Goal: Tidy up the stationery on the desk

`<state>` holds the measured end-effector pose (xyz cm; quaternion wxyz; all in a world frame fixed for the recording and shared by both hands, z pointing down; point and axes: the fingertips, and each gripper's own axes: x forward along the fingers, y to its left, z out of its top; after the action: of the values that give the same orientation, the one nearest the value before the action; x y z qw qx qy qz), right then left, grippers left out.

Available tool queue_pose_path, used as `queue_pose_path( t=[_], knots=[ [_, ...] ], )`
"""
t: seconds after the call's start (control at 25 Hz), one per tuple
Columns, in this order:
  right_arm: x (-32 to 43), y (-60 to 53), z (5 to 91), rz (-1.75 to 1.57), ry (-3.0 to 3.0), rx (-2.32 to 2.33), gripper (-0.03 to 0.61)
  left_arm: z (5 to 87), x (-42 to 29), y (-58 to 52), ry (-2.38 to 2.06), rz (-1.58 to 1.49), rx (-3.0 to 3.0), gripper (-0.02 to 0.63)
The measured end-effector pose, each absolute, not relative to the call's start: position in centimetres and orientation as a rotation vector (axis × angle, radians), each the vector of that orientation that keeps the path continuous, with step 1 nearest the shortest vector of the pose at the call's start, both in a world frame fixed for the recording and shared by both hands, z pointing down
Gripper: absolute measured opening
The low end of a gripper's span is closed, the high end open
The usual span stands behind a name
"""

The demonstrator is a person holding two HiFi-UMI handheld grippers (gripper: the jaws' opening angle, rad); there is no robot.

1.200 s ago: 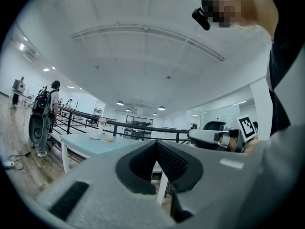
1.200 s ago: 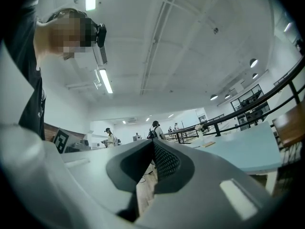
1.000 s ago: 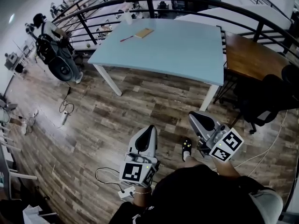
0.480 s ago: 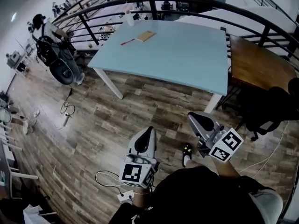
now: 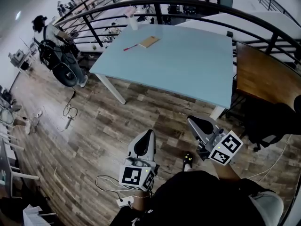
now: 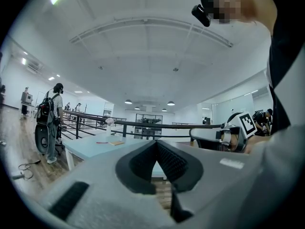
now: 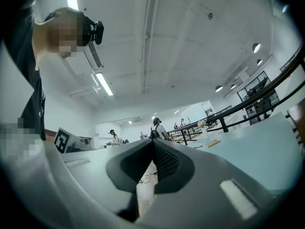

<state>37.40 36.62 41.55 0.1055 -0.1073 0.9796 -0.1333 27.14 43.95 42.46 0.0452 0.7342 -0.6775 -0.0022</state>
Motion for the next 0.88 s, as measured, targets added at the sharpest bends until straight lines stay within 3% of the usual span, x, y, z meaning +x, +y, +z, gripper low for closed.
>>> queue_pose_path(
  t=[0.88],
  knots=[
    [38.5,25.8,42.5,-0.456,2.849,-0.262,-0.003,42.1,27.7,33.6,-2.141,0.037,2.181,-0.003]
  ],
)
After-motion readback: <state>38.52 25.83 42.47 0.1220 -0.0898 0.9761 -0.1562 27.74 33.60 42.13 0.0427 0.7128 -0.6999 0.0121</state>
